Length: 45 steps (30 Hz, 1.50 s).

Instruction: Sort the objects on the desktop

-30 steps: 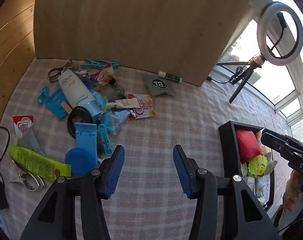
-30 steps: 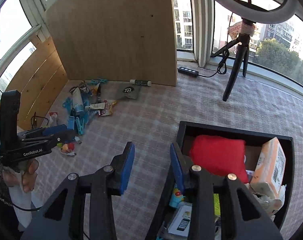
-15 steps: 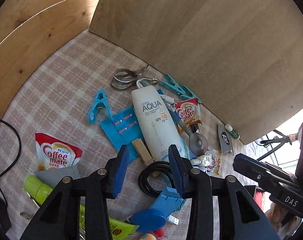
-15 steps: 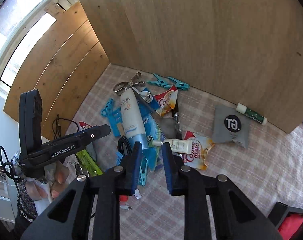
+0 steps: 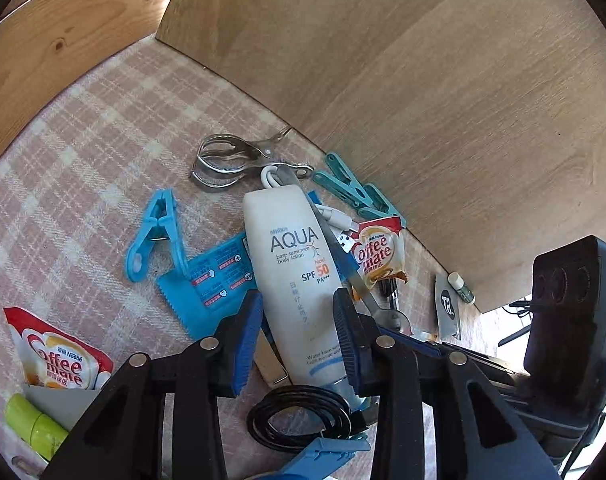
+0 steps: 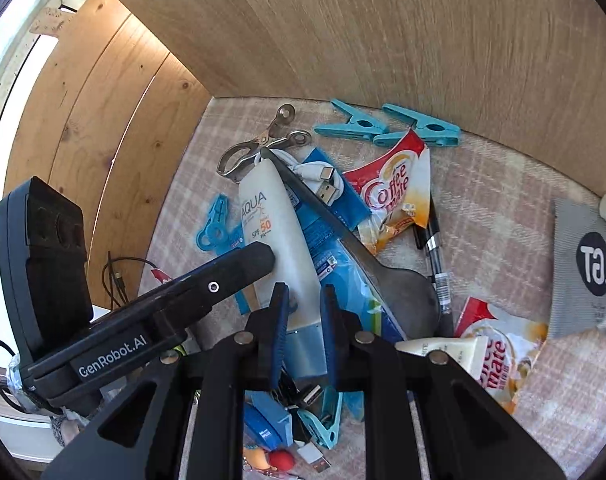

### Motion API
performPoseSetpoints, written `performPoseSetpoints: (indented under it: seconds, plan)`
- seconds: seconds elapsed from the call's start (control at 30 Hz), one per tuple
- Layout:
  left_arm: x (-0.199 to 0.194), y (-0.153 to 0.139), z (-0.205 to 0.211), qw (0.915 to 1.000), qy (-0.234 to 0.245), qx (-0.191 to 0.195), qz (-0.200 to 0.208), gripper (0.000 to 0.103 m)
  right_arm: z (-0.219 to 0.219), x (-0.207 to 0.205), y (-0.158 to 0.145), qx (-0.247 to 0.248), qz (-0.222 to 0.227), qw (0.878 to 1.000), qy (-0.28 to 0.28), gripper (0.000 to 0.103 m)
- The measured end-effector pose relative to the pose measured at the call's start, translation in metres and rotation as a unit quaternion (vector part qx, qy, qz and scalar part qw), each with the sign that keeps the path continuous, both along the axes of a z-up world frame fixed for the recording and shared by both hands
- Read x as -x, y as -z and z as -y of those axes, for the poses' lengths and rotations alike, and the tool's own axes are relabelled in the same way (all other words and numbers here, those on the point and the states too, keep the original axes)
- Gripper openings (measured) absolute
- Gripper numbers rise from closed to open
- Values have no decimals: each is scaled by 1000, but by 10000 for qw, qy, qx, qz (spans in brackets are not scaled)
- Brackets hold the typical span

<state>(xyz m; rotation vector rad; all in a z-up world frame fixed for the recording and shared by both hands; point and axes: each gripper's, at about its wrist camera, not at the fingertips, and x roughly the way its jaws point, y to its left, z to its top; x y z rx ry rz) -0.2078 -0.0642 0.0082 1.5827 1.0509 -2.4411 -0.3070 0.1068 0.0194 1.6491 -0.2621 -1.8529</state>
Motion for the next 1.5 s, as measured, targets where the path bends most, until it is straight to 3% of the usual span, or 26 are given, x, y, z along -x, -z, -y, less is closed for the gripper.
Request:
performPoseSetpoints:
  seconds: [0.13,0.33,0.53,0.73,0.97,1.3,1.5]
  plan:
    - [5,6,-2,9997,-32,-237,23,38,0,4,2,87,73,9999,-110,18]
    - [9,7,-5,9996,-62,-278,-14,39,3,4,2,92,-10,9997,-235,19]
    - [9,2,-6,9999,100,-135,18,41,9,-3,9,104,77,9989,-456,36]
    - [7,-4,-8,9999,57,-143,-69,42,13,-9,6,98,-14,9993,-372,35]
    - [0,-34,-20,9995,175,-54,-272,42,2,-17,-17,211,-125,9992,-318,35]
    - [-24,-99,-75,9951,651,98,-733,42,-57,-56,-80,371,-465,9982,-8,34]
    - [-45,-119,-148,9880,1264,83,-888,42,-126,-104,-106,416,-563,9963,497,34]
